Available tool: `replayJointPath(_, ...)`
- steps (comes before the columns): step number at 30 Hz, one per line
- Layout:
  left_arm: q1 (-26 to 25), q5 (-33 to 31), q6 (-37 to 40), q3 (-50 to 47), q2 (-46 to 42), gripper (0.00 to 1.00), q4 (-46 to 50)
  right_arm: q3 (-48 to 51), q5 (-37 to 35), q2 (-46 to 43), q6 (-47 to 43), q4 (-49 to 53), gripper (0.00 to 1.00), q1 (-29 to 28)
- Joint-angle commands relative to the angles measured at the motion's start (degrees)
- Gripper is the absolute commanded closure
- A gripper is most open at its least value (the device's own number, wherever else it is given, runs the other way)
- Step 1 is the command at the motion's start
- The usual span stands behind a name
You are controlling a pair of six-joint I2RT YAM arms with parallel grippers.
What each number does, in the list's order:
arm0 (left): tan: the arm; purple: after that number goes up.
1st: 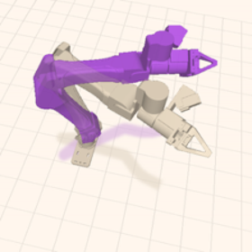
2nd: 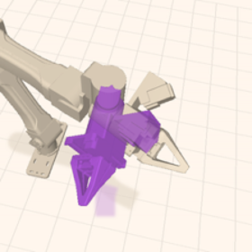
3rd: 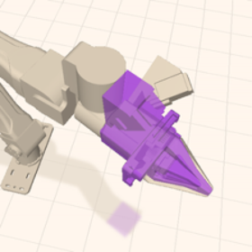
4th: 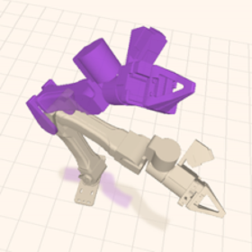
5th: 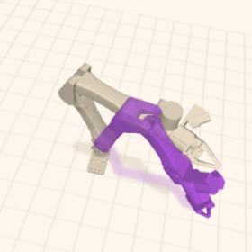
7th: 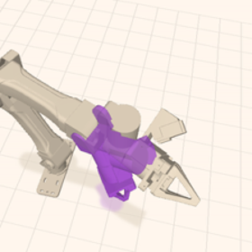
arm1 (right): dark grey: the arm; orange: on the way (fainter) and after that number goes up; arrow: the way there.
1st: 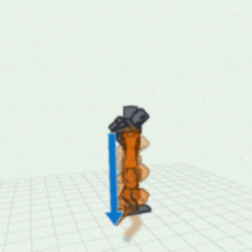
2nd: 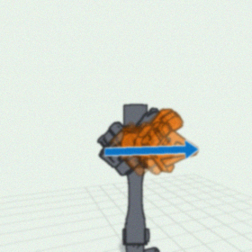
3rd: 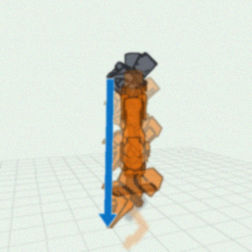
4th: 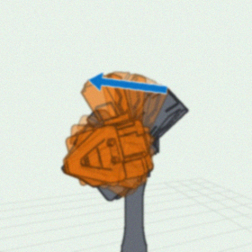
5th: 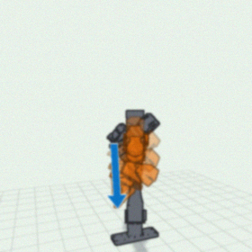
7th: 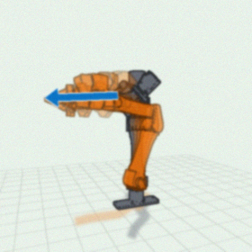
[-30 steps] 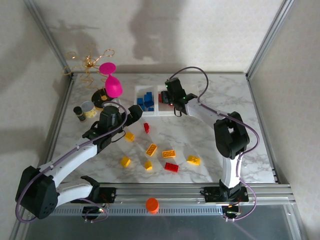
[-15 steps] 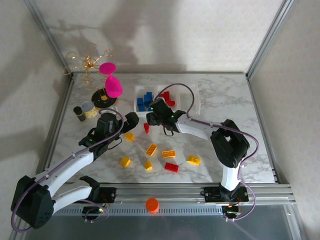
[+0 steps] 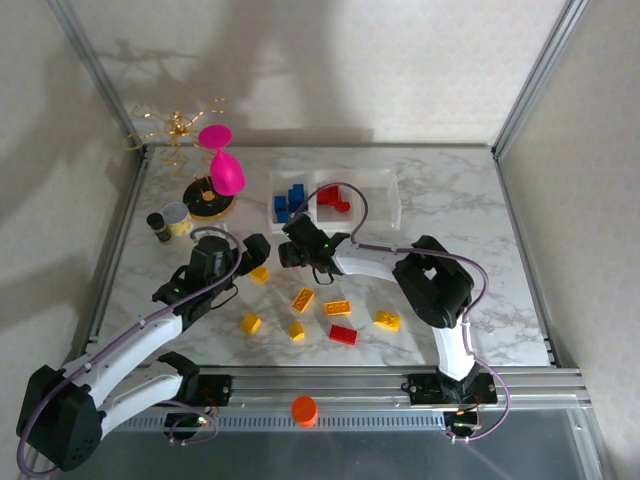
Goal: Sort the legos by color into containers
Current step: Pick up the lego from the center of the table.
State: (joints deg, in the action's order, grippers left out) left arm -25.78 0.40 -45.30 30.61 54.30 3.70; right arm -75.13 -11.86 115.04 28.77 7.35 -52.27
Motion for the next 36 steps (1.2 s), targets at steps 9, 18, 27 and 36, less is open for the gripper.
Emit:
replayJointPath(9,0.38,-2.77,-0.85,-1.69,-1.73,0.0,1.17,-5.61,-1.76,6.03,-1.45,0.41,0.49,-0.74)
replayJointPath(18,0.46,-2.86,-1.06,-1.42,-1.33,0.0,0.77,-6.87,-2.8,6.89,-2.14,1.61,0.67,-0.77)
replayJointPath(27,0.36,-2.28,-0.14,0.33,-1.61,0.0,1.12,-2.87,-1.8,0.47,-0.18,0.71,0.8,-0.55)
replayJointPath(36,-0.48,0.7,1.01,1.8,0.88,0.0,-1.59,2.8,-2.76,-8.68,2.29,-0.32,0.85,0.72)
